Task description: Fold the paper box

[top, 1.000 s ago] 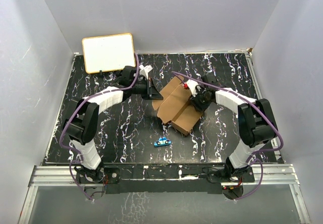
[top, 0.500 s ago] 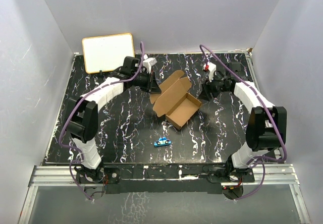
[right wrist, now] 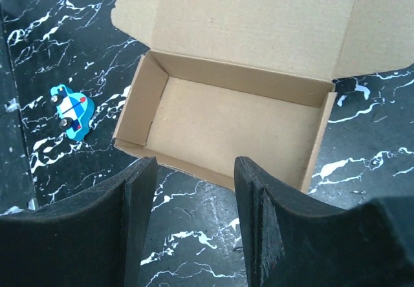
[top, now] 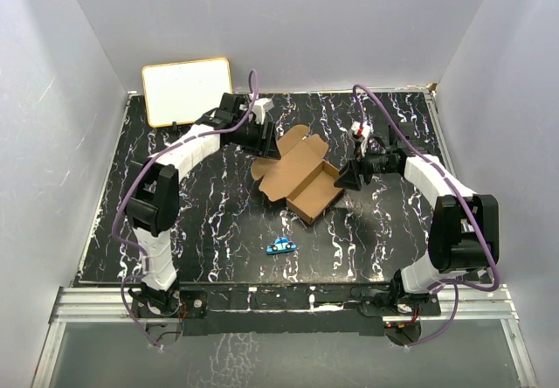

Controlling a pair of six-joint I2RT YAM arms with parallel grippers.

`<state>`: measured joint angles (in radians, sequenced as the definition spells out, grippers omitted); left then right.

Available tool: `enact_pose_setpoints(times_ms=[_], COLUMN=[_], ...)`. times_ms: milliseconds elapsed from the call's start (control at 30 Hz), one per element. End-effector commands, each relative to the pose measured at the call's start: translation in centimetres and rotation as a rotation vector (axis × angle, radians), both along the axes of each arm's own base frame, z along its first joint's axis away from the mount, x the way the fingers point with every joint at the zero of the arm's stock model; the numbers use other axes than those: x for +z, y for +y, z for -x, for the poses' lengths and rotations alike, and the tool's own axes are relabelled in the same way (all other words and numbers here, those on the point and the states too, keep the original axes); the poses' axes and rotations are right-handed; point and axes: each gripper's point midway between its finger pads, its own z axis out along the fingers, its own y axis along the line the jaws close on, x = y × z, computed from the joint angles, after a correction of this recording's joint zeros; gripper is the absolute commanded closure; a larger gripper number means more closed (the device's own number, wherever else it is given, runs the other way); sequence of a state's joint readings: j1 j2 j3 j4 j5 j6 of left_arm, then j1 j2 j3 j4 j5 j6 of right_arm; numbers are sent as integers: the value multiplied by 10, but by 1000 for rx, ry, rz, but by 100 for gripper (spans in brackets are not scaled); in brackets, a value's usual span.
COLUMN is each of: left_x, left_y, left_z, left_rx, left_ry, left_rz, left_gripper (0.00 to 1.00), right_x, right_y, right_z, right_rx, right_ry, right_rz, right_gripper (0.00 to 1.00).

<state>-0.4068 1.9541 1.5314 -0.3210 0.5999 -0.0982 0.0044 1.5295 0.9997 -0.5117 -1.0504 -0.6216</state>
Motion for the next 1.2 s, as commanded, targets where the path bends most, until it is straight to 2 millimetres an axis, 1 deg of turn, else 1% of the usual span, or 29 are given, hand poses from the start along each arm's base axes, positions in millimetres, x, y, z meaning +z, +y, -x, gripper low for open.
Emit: enact_pose_setpoints(times_ms=[0, 33, 67, 133, 200, 267, 300, 367, 400, 433, 467, 533, 600, 667, 733, 767, 800, 867, 933, 1033, 1167], left_x=[40, 43, 51, 59, 68, 78, 73, 84, 86, 89, 90, 96, 95, 88, 76, 66, 61, 54, 45, 37, 29], left_y=[20, 27, 33, 49, 65, 74, 77, 75, 71, 67, 63, 55, 48, 40, 25, 20, 16, 11, 11, 15, 16], left_z=[-16, -17, -18, -21, -18, -9, 0, 17, 27, 38, 49, 75, 93, 109, 128, 138, 146, 162, 175, 187, 194], left_rx=[127, 156, 181, 236, 285, 316, 320, 291, 261, 234, 218, 139, 95, 59, 8, -18, -45, -91, -133, -154, -152], left_ry=[-91, -103, -130, -176, -215, -250, -245, -291, -314, -331, -327, -334, -303, -295, -312, -299, -305, -313, -323, -333, -288], left_rz=[19, 23, 35, 49, 70, 117, 140, 218, 268, 324, 380, 487, 542, 529, 440, 370, 321, 246, 188, 133, 139], left_gripper=[42, 41, 40, 40, 39, 38, 36, 29, 24, 18, 14, 14, 17, 18, 18, 17, 17, 17, 17, 17, 18], right_x=[25, 25, 25, 24, 26, 26, 27, 29, 30, 31, 32, 32, 31, 32, 32, 32, 32, 31, 31, 30, 29], right_y=[6, 3, 2, 2, 2, 2, 3, 5, 6, 6, 6, 6, 4, 3, 3, 2, 2, 2, 1, 1, 0], right_z=[-1, -1, 0, 2, 3, 6, 8, 13, 15, 16, 17, 17, 16, 16, 16, 16, 16, 17, 16, 15, 14], right_rx=[67, 58, 60, 64, 66, 70, 77, 97, 104, 111, 114, 113, 109, 105, 106, 105, 105, 106, 105, 102, 96], right_ry=[-134, -130, -127, -120, -123, -120, -121, -135, -139, -147, -152, -159, -164, -166, -166, -165, -163, -162, -162, -160, -157], right_rz=[-81, -88, -95, -109, -117, -127, -136, -155, -161, -166, -168, -161, -152, -153, -157, -158, -160, -159, -159, -156, -153], right_gripper=[44, 44, 44, 45, 45, 45, 45, 45, 45, 45, 46, 46, 46, 46, 46, 46, 46, 46, 46, 46, 46])
